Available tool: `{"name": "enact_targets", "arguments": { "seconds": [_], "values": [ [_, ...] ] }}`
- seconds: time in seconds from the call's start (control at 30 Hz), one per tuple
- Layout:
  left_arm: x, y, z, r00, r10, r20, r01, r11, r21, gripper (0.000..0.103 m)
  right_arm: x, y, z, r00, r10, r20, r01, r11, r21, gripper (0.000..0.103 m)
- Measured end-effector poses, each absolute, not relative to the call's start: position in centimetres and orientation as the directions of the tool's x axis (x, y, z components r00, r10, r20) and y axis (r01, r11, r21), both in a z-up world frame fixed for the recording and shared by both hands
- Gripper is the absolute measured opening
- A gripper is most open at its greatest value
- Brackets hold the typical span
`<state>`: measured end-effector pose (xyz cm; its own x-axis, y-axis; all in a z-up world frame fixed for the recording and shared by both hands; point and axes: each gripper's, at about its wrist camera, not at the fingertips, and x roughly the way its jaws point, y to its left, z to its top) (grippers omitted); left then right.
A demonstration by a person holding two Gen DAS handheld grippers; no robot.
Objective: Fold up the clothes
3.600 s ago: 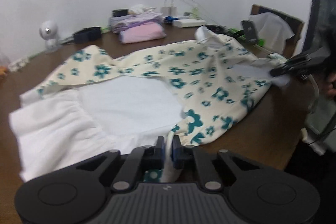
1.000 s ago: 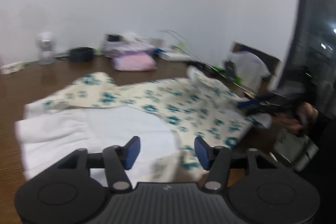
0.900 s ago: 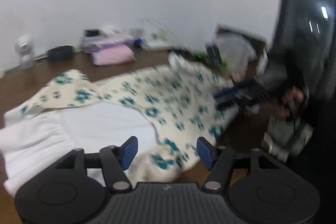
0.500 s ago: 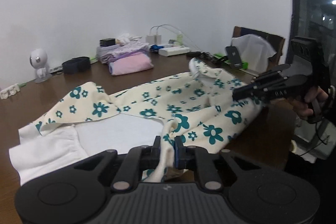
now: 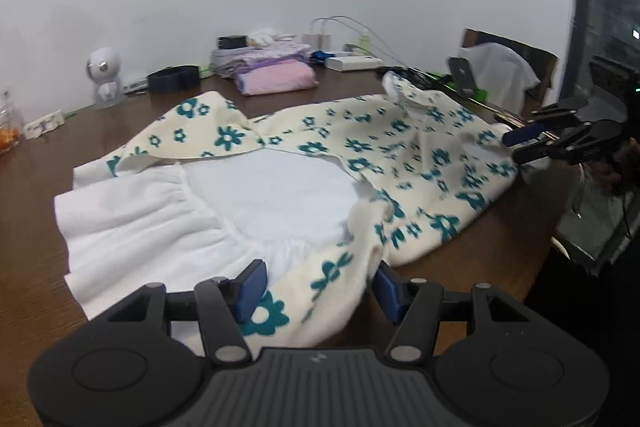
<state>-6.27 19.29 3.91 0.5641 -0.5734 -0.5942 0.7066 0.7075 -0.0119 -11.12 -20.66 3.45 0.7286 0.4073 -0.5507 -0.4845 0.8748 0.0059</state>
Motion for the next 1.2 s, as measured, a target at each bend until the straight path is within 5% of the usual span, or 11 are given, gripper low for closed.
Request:
{"name": "enact_targets", "arguments": {
  "seconds": [0.13, 0.2, 0.27, 0.37, 0.47, 0.53, 0.6, 0.73, 0.87, 0.97, 1.2],
  "values": [
    [-6.3, 19.6, 3.4, 0.573, -0.558, -0.6, 0.712, 0.702, 0.027, 0.023, -12.7, -20.9, 1.7, 0.733, 0.328, -0.596, -0.461, 0.884, -0.08, 0.048],
    [-5.9, 19.8, 3.3, 0.584, -0.537, -0.609, 0.707, 0.705, 0.055, 0.011, -13.3, -21.6, 1.2, 0.736, 0.324, -0.595, -0.463, 0.882, -0.092, 0.026],
    [-5.6, 20.3, 3.3, 0.593, -0.521, -0.614, 0.702, 0.708, 0.078, 0.012, -13.1, -22.7, 1.0, 0.74, 0.324, -0.59, -0.43, 0.902, -0.044, 0.009],
    [-5.8, 20.8, 4.1, 0.586, -0.517, -0.624, 0.694, 0.717, 0.057, 0.025, -13.3, -23.0, 1.7, 0.735, 0.307, -0.604, -0.423, 0.904, -0.055, 0.009],
    [-7.2, 20.9, 4.8, 0.594, -0.528, -0.608, 0.706, 0.704, 0.079, 0.043, -14.9, -23.1, 2.9, 0.752, 0.337, -0.567, -0.459, 0.884, -0.084, 0.023],
    [-7.6, 20.7, 4.8, 0.595, -0.529, -0.605, 0.706, 0.704, 0.08, 0.045, -15.8, -23.7, 3.7, 0.77, 0.348, -0.535, -0.461, 0.883, -0.09, 0.046],
    [-7.7, 20.0, 4.4, 0.595, -0.526, -0.607, 0.71, 0.699, 0.09, 0.045, -16.1, -24.6, 3.8, 0.781, 0.337, -0.525, -0.444, 0.892, -0.087, 0.05],
    [-7.1, 18.7, 3.4, 0.595, -0.511, -0.62, 0.717, 0.686, 0.124, 0.041, -15.1, -24.8, 2.3, 0.758, 0.326, -0.565, -0.451, 0.888, -0.092, 0.049],
    [-5.9, 18.9, 3.2, 0.6, -0.513, -0.614, 0.704, 0.703, 0.1, 0.015, -14.3, -23.6, 1.1, 0.736, 0.35, -0.579, -0.496, 0.861, -0.11, 0.038],
    [-5.8, 19.1, 3.2, 0.601, -0.516, -0.61, 0.705, 0.702, 0.1, 0.01, -13.2, -23.7, 0.9, 0.735, 0.36, -0.574, -0.486, 0.87, -0.078, 0.014],
    [-7.6, 20.6, 4.5, 0.582, -0.554, -0.596, 0.717, 0.695, 0.055, 0.006, -14.1, -24.8, 2.5, 0.651, 0.401, -0.645, -0.543, 0.839, -0.026, 0.008]
  ]
}}
